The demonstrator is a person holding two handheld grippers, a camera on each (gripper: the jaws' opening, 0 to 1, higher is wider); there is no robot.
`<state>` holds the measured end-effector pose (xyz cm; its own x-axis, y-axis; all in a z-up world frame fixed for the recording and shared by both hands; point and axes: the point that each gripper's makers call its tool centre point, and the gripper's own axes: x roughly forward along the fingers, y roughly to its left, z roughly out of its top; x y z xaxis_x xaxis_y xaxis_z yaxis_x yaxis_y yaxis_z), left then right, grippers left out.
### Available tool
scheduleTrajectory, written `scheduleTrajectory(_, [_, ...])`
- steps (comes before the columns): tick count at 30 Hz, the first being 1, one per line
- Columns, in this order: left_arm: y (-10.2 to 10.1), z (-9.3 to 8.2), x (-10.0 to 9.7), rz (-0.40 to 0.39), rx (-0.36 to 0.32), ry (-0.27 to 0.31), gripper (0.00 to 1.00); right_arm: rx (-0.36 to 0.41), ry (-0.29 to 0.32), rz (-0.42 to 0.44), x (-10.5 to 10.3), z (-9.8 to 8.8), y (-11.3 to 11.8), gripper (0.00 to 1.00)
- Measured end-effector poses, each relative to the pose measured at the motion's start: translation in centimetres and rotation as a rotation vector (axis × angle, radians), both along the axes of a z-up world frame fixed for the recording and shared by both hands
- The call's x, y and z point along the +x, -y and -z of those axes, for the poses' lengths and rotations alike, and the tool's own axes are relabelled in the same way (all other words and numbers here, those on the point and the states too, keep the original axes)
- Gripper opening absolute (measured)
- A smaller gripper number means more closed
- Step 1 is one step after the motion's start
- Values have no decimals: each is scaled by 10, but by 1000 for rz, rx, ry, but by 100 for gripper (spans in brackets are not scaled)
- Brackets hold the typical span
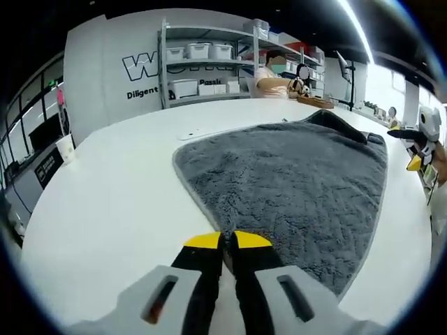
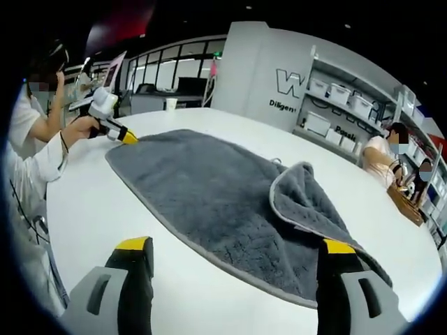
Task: Open the folded towel by lifting each exposed corner and separating the folded layers until the towel lies flat within the target outline without major curled edges
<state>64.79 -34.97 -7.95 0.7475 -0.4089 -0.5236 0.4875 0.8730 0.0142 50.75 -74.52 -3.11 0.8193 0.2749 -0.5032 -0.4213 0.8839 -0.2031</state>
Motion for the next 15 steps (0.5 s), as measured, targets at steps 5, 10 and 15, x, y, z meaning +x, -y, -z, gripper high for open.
scheduleTrajectory(5, [-4, 0, -1, -9, 4, 0, 4, -4, -2, 5, 0, 0, 2, 98])
scheduleTrajectory(10, [-10, 0, -3, -18, 6, -3, 4, -6, -6, 1, -1, 1, 1, 98])
scheduleTrajectory(15, [-21, 0, -5, -35, 9, -3, 4, -9, -11, -4, -1, 1, 0, 98])
